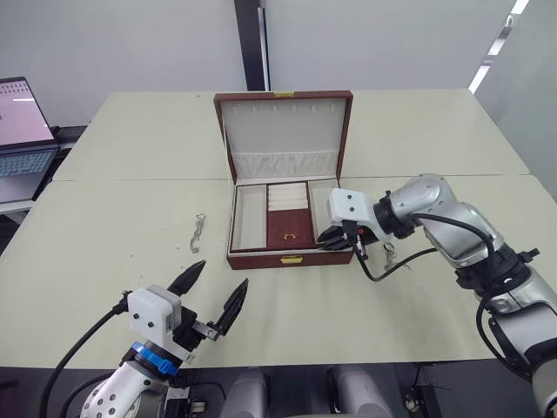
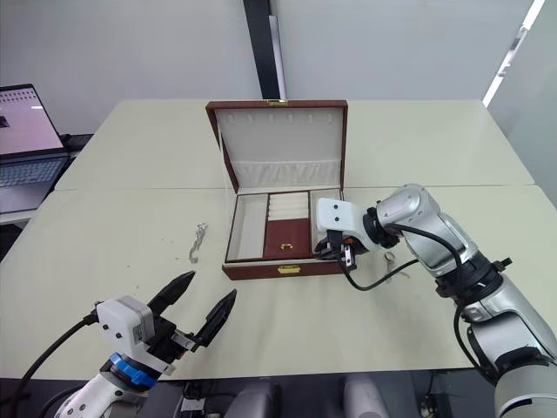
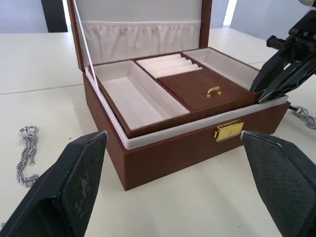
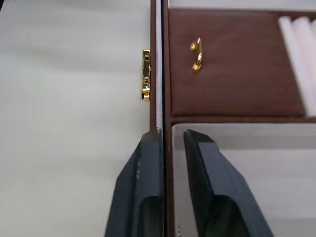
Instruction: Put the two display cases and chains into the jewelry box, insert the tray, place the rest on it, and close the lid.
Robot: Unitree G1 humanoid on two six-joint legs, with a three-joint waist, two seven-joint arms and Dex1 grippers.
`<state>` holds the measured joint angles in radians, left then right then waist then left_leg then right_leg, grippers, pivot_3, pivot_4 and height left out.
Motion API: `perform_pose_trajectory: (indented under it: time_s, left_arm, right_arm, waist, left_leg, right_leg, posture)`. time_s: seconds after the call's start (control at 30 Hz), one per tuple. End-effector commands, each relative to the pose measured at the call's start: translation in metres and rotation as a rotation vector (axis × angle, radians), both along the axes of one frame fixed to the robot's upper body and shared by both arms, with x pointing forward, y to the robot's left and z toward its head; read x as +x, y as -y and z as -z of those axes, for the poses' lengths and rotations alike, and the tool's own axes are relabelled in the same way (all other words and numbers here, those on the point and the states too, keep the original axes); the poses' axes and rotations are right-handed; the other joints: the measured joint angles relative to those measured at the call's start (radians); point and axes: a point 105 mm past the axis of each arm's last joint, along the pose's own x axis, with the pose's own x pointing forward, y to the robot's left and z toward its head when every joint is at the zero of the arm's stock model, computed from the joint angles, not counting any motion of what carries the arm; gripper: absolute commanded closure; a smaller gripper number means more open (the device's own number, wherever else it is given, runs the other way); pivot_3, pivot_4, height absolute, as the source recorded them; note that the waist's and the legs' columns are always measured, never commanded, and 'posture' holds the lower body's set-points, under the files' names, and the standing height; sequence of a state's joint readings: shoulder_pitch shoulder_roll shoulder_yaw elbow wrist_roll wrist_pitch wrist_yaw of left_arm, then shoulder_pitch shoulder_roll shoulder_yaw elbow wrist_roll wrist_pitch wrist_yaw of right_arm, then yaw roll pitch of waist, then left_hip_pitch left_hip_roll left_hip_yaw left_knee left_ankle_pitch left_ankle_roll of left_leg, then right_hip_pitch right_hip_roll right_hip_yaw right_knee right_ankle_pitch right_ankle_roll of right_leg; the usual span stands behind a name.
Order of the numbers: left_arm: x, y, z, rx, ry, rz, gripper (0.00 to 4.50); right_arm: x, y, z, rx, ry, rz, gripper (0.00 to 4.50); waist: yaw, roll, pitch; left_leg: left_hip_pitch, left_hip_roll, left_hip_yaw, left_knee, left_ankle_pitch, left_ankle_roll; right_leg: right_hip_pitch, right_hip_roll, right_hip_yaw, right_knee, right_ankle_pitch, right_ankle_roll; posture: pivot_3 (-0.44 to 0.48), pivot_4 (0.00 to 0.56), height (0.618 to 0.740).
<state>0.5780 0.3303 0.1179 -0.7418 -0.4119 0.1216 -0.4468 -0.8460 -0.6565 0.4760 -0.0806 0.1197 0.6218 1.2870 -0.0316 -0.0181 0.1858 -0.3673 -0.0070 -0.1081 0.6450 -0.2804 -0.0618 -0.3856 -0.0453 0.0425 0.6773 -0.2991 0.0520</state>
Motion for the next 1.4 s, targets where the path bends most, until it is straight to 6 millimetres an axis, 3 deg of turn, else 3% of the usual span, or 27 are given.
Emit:
perform_pose_trajectory:
  time_s: [0.03, 0.23, 0.27, 0.33, 0.47, 0.73, 0.9, 1.03, 1.13, 1.27, 1.37, 1.4]
  left_arm:
    - [-0.002, 0.003, -0.011, 0.008, 0.048, 0.007, 0.0]
    - [0.0, 0.005, -0.012, 0.004, 0.051, 0.02, 0.0]
    - [0.001, 0.005, -0.012, 0.004, 0.051, 0.021, 0.0]
    - [0.002, 0.005, -0.013, 0.005, 0.054, 0.023, 0.0]
    - [0.003, 0.005, -0.014, 0.008, 0.058, 0.03, 0.0]
    - [0.006, 0.004, -0.013, 0.017, 0.064, 0.035, 0.0]
    - [0.008, 0.004, -0.012, 0.02, 0.066, 0.041, 0.0]
    - [0.009, 0.005, -0.011, 0.02, 0.065, 0.051, 0.0]
    - [0.01, 0.005, -0.011, 0.024, 0.066, 0.06, 0.0]
    - [0.015, 0.001, -0.015, 0.01, 0.068, 0.05, 0.0]
    - [0.02, -0.005, -0.016, 0.033, 0.056, 0.041, 0.0]
    - [0.024, -0.013, -0.015, 0.048, 0.041, 0.043, 0.0]
  right_arm:
    - [-0.005, -0.003, -0.027, 0.077, 0.031, -0.029, 2.69]
    - [0.01, -0.01, -0.043, 0.263, 0.055, 0.046, 1.07]
    - [0.011, -0.015, -0.045, 0.318, 0.055, 0.044, 1.07]
    - [0.014, -0.022, -0.049, 0.411, 0.069, 0.052, 1.28]
    - [0.023, -0.032, -0.042, 0.51, 0.07, 0.101, 2.46]
    - [0.033, -0.039, 0.0, 0.476, 0.031, 0.135, 4.48]
    - [0.032, -0.035, 0.018, 0.415, 0.02, 0.136, 4.48]
    - [0.033, -0.033, 0.02, 0.419, 0.014, 0.145, 4.48]
    - [0.035, -0.031, 0.006, 0.496, -0.007, 0.162, 4.48]
    - [0.032, -0.019, -0.028, 0.645, -0.009, 0.156, 4.48]
    - [0.027, 0.007, -0.04, 0.679, 0.018, 0.174, 4.11]
    - [0.027, 0.027, -0.037, 0.661, 0.016, 0.222, 4.11]
  waist:
    - [0.0, 0.0, 0.0]
    - [-0.002, 0.0, 0.0]
    - [-0.002, 0.0, 0.0]
    - [-0.002, 0.0, 0.0]
    - [-0.001, 0.0, 0.0]
    - [-0.002, 0.0, 0.0]
    - [-0.003, 0.0, 0.0]
    - [-0.002, 0.0, 0.0]
    - [-0.002, 0.0, 0.0]
    - [-0.001, 0.0, 0.0]
    - [-0.001, 0.0, 0.0]
    - [-0.001, 0.0, 0.0]
  left_leg:
    - [0.0, 0.0, 0.0, 0.0, 0.0, 0.0]
    - [0.0, 0.0, 0.0, 0.0, 0.0, 0.0]
    - [0.0, 0.0, 0.0, 0.0, 0.0, 0.0]
    - [0.0, 0.0, 0.0, 0.0, 0.0, 0.0]
    - [0.0, 0.0, 0.0, 0.0, 0.0, 0.0]
    - [0.0, 0.0, 0.0, 0.0, 0.0, 0.0]
    - [0.0, 0.0, 0.001, 0.0, 0.0, 0.0]
    - [0.0, 0.0, 0.0, 0.0, 0.0, 0.0]
    - [0.0, 0.0, 0.0, 0.0, 0.0, 0.0]
    - [0.0, 0.0, 0.0, 0.0, 0.0, 0.0]
    - [0.0, 0.0, 0.0, 0.0, 0.0, 0.0]
    - [0.0, 0.0, 0.0, 0.0, 0.0, 0.0]
  right_leg:
    - [0.0, 0.0, 0.0, 0.0, 0.0, 0.0]
    - [0.0, 0.0, 0.0, 0.0, 0.0, 0.0]
    - [0.0, 0.0, 0.0, 0.0, 0.0, 0.0]
    - [0.0, 0.001, 0.0, 0.001, 0.0, 0.0]
    - [0.0, 0.0, 0.0, 0.001, 0.0, 0.0]
    - [-0.001, 0.0, 0.001, 0.001, 0.0, 0.0]
    - [-0.001, 0.0, 0.001, 0.001, 0.0, 0.0]
    - [-0.001, 0.0, 0.001, 0.001, 0.0, 0.0]
    - [-0.001, 0.0, 0.001, 0.001, 0.0, 0.0]
    - [-0.001, 0.0, 0.001, 0.001, 0.0, 0.0]
    - [-0.001, 0.0, 0.001, 0.001, 0.0, 0.0]
    - [-0.001, 0.0, 0.001, 0.001, 0.0, 0.0]
  posture:
    - [0.0, 0.15, 0.74]
    - [0.0, 0.15, 0.74]
    - [0.0, 0.15, 0.74]
    - [0.0, 0.15, 0.74]
    - [0.0, 0.15, 0.74]
    - [0.0, 0.15, 0.74]
    - [0.0, 0.15, 0.74]
    - [0.0, 0.15, 0.74]
    - [0.0, 0.15, 0.74]
    - [0.0, 0.15, 0.74]
    - [0.0, 0.15, 0.74]
    - [0.0, 0.15, 0.74]
